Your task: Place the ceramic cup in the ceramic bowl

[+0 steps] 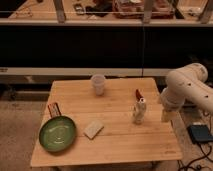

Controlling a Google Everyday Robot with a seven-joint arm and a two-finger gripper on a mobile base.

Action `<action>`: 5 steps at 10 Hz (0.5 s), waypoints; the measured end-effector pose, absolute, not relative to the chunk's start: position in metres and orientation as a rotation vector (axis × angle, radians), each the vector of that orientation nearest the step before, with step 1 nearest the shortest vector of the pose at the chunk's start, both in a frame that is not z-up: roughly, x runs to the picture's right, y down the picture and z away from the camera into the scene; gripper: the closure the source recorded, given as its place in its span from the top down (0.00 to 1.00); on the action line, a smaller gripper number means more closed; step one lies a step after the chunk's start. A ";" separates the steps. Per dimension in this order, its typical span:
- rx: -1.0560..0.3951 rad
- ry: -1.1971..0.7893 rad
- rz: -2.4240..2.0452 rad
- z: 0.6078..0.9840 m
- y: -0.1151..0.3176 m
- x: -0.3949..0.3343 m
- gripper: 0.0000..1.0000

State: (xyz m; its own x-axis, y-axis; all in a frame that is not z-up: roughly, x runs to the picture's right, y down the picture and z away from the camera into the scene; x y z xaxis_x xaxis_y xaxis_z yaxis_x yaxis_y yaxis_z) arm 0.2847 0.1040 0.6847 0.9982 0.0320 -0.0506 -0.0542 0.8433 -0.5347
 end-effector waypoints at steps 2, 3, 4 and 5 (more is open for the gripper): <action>-0.566 0.040 0.045 0.685 0.104 0.285 0.65; -0.564 0.041 0.045 0.684 0.103 0.285 0.65; -0.564 0.041 0.045 0.684 0.103 0.285 0.65; -0.560 0.040 0.046 0.684 0.101 0.285 0.65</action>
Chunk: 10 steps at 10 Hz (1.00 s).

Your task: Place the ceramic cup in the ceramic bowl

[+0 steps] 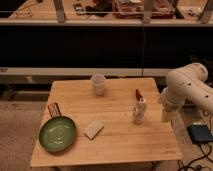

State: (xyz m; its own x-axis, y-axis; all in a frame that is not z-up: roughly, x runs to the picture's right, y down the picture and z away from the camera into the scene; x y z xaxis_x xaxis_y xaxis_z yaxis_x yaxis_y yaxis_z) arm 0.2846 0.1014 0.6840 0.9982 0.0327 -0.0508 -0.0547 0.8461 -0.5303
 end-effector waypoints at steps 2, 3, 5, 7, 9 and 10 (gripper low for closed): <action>-0.462 0.028 0.044 0.682 0.059 0.279 0.65; -0.365 0.016 0.030 0.677 0.017 0.269 0.65; -0.166 -0.024 0.025 0.660 -0.060 0.254 0.65; 0.035 -0.139 0.021 0.639 -0.123 0.229 0.65; 0.178 -0.263 0.032 0.619 -0.165 0.206 0.65; 0.216 -0.297 0.035 0.612 -0.177 0.198 0.65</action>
State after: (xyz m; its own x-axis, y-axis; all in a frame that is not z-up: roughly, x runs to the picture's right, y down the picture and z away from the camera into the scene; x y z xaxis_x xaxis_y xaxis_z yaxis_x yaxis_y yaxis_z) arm 0.1981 -0.1766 0.6122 0.9559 0.0021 0.2938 -0.0655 0.9763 0.2062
